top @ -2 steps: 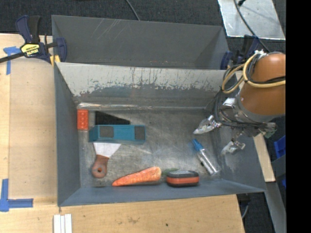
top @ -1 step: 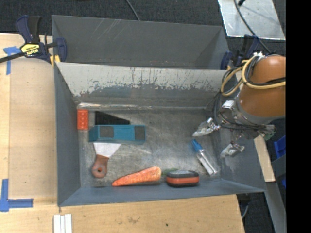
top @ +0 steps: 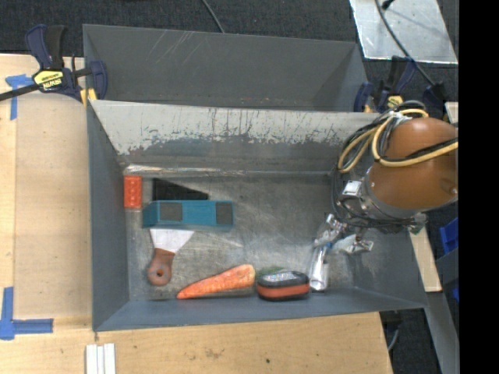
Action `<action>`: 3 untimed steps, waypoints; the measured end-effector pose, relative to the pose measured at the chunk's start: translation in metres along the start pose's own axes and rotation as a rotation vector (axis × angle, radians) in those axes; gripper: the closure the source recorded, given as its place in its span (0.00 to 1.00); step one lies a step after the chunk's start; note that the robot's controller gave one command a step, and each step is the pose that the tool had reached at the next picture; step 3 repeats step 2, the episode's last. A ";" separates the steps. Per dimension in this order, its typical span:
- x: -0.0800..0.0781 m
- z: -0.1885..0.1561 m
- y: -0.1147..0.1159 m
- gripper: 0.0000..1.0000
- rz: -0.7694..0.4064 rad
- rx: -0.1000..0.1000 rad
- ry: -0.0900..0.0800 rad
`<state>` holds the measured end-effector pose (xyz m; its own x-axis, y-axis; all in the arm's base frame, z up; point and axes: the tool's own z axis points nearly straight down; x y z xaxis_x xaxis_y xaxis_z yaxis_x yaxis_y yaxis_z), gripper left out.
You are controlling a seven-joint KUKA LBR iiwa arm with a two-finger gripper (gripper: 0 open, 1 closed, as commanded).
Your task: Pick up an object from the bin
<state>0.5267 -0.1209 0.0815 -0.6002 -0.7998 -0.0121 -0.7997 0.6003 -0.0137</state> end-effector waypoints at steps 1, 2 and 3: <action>0.000 0.000 0.000 1.00 0.000 0.000 0.000; -0.021 -0.122 -0.042 1.00 -0.059 -0.012 0.009; -0.021 -0.122 -0.042 1.00 -0.059 -0.012 0.009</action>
Offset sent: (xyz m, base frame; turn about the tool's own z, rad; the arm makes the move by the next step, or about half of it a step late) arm 0.0427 -0.0080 0.1223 -0.0611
